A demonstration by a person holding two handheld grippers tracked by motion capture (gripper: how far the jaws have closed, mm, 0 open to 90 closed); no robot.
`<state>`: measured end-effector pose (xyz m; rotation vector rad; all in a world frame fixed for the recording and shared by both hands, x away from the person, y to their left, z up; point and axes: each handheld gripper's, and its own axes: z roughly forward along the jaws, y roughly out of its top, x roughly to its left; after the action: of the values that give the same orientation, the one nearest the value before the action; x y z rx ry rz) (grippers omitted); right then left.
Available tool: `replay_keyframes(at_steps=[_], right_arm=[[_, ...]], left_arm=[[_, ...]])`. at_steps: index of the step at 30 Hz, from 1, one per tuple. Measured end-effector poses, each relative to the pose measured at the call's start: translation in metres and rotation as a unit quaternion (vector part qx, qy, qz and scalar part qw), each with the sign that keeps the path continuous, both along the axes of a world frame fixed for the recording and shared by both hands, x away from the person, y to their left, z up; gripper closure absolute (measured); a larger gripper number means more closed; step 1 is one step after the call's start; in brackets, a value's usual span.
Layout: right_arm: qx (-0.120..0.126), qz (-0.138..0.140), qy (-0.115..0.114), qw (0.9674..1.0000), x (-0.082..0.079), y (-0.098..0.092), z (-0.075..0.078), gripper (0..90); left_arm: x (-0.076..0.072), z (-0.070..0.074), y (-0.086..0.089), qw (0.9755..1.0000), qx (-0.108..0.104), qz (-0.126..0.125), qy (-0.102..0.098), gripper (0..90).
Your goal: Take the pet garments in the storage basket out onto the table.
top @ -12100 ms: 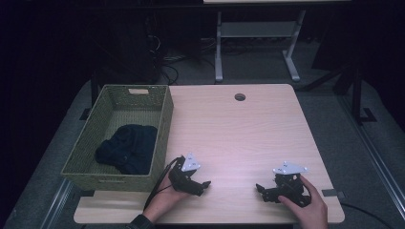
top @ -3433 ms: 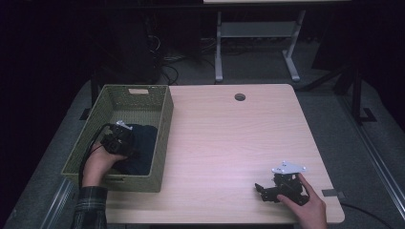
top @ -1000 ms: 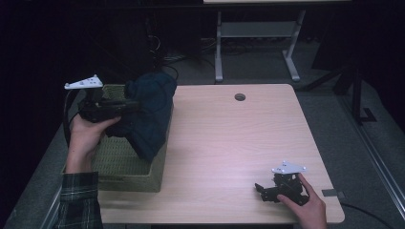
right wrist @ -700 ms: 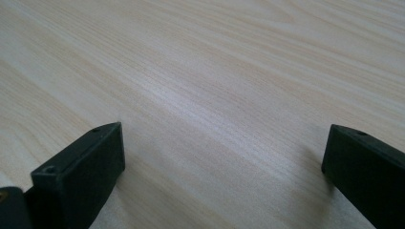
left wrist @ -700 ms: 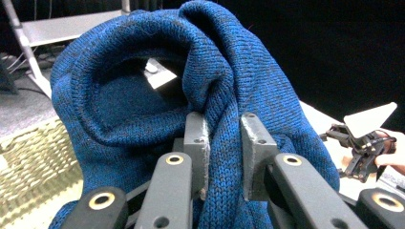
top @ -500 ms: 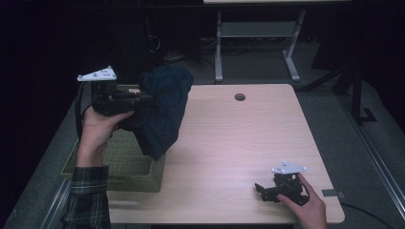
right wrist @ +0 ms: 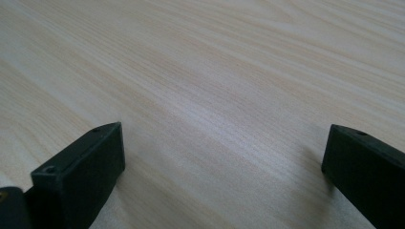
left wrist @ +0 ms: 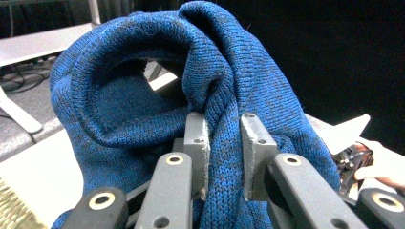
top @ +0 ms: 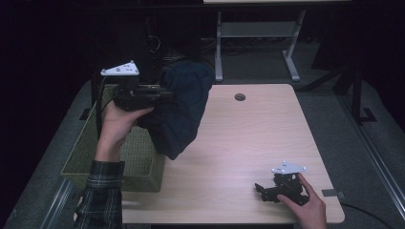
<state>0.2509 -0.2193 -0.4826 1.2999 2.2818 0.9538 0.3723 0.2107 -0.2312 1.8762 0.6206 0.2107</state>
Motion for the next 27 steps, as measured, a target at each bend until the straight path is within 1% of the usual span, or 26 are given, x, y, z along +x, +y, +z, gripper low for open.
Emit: replay_keyframes(at_steps=[7,12,13,14,15,17,18,19,20,22,27], right_arm=[[0.0,0.0,0.0,1.0,0.0,0.0,0.0,0.4],[0.0,0.0,0.0,1.0,0.0,0.0,0.0,0.4],[0.0,0.0,0.0,1.0,0.0,0.0,0.0,0.4],[0.0,0.0,0.0,1.0,0.0,0.0,0.0,0.5],[0.0,0.0,0.0,1.0,0.0,0.0,0.0,0.5],[0.0,-0.002,0.001,1.0,0.0,0.0,0.0,0.5],[0.001,-0.002,0.002,1.0,0.0,0.0,0.0,0.5],[0.001,-0.002,0.003,1.0,0.0,0.0,0.0,0.5],[0.001,-0.001,0.002,1.0,0.0,0.0,0.0,0.5],[0.001,-0.001,0.002,1.0,0.0,0.0,0.0,0.4],[0.0,0.0,0.0,1.0,0.0,0.0,0.0,0.5]], left_arm=[[0.005,0.003,-0.027,0.9999,0.001,-0.016,-0.004,75.5],[0.01,0.001,-0.047,0.9996,-0.002,-0.027,-0.002,75.5],[0.012,0.0,-0.055,0.9995,-0.002,-0.032,-0.001,75.5],[0.013,-0.001,-0.059,0.9994,-0.001,-0.035,-0.001,75.5],[0.013,-0.001,-0.059,0.9994,-0.001,-0.035,-0.001,75.5],[0.015,-0.004,-0.067,0.9992,-0.002,-0.04,-0.001,75.5],[0.016,-0.007,-0.074,0.999,-0.004,-0.045,0.001,75.5],[0.017,-0.009,-0.078,0.9989,-0.004,-0.048,0.002,75.5],[0.017,-0.009,-0.078,0.9989,-0.004,-0.048,0.002,75.5],[0.019,-0.012,-0.085,0.9987,-0.002,-0.051,0.003,75.4],[0.023,-0.024,-0.103,0.9983,0.0,-0.059,0.003,75.4]])
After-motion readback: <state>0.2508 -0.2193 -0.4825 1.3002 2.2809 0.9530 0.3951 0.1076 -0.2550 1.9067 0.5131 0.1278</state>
